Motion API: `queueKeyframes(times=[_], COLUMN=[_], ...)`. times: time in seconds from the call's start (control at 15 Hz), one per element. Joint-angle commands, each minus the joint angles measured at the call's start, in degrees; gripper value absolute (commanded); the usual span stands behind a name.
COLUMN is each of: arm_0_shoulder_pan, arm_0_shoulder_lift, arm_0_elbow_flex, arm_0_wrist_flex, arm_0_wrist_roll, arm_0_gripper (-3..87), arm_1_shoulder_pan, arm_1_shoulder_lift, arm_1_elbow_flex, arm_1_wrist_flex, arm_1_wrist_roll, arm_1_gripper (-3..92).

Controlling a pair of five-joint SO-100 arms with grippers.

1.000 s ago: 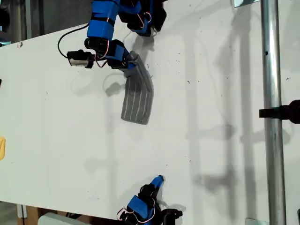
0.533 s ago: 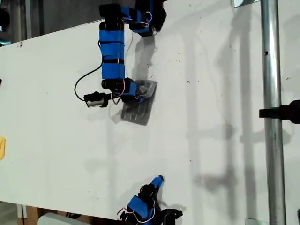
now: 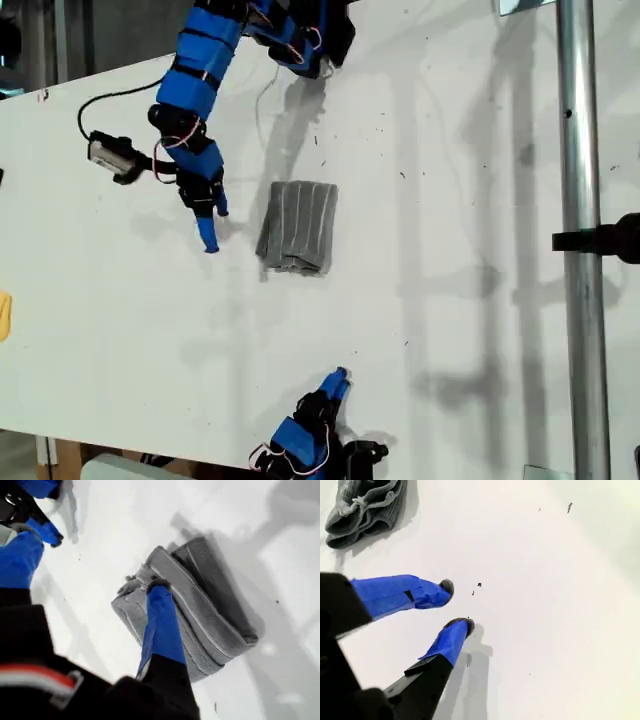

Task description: Grasp corners of a towel and fold twice.

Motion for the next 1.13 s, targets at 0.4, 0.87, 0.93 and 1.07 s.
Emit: queueKeyframes(times=[0.4,0.87,0.93,1.07], arm_0_shoulder_pan=[-1.23,-1.32,-1.32,-1.32], arm_0_shoulder_lift=[0.35,0.35,0.35,0.35], arm_0_elbow_flex=[0.26,0.26,0.26,0.26], arm_0_wrist_flex=[0.09,0.09,0.09,0.09], arm_0_wrist_roll=[50.19,50.19,50.19,50.19], arm_0_gripper=[10.5,10.5,10.5,10.5], arm_1_shoulder_pan=[-2.37,-8.53,-9.05,-9.4], arm_1_shoulder_lift=[85.78,86.48,86.48,86.48], arm_1_elbow_flex=[67.59,76.82,76.82,76.82], arm_1_wrist_flex=[13.1,18.63,18.63,18.63], arm_1_wrist_roll=[16.7,22.68,22.68,22.68], arm_1_gripper=[-0.3,15.7,15.7,15.7])
